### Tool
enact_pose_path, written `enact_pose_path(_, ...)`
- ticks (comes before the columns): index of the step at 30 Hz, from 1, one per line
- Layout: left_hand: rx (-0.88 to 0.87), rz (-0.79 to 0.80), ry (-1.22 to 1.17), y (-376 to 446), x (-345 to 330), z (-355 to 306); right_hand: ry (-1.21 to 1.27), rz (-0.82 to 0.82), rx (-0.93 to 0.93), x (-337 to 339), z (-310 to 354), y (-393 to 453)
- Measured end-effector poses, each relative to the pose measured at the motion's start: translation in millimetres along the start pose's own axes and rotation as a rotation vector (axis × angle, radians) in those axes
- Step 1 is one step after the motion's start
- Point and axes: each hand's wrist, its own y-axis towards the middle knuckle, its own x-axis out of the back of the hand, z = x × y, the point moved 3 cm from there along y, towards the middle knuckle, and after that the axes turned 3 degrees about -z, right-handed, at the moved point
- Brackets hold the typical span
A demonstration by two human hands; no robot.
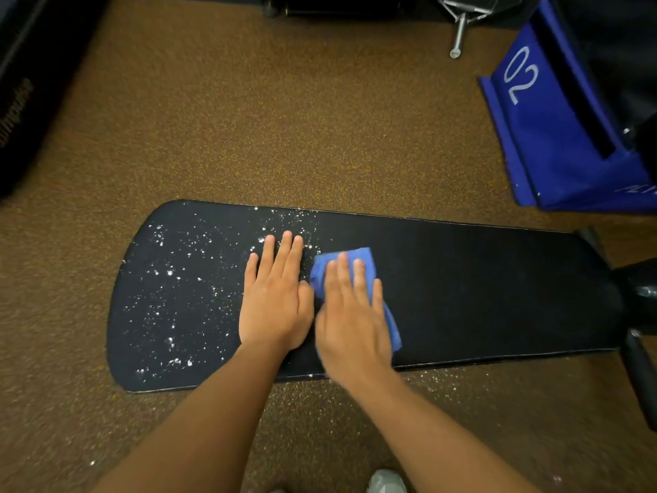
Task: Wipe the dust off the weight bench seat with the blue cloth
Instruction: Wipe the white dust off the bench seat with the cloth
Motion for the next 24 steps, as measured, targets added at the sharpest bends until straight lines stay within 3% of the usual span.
enact_pose_path(4, 0.002, -0.016, -0.024, -0.7, 1.8, -0.2, -0.01, 0.026, 0.166, -3.0, -17.8, -31.0)
enact_pose_path(11, 0.005, -0.007, -0.007, -0.6, -0.4, 0.4, -0.041, 0.017, -0.032, 10.6, -8.4, 61.4)
enact_pose_path(16, 0.016, -0.024, -0.03, 1.4, -1.5, 1.4, -0.042, -0.01, 0.207, 1.1, -7.6, 11.4)
enact_pose_path(20, 0.012, -0.023, -0.026, -0.2, -0.4, 1.3, -0.021, 0.048, 0.057, 7.9, -48.3, 16.1)
enact_pose_path(24, 0.015, -0.032, -0.033, -1.3, -1.6, 1.5, -0.062, 0.006, -0.038, 13.5, -19.6, 76.3)
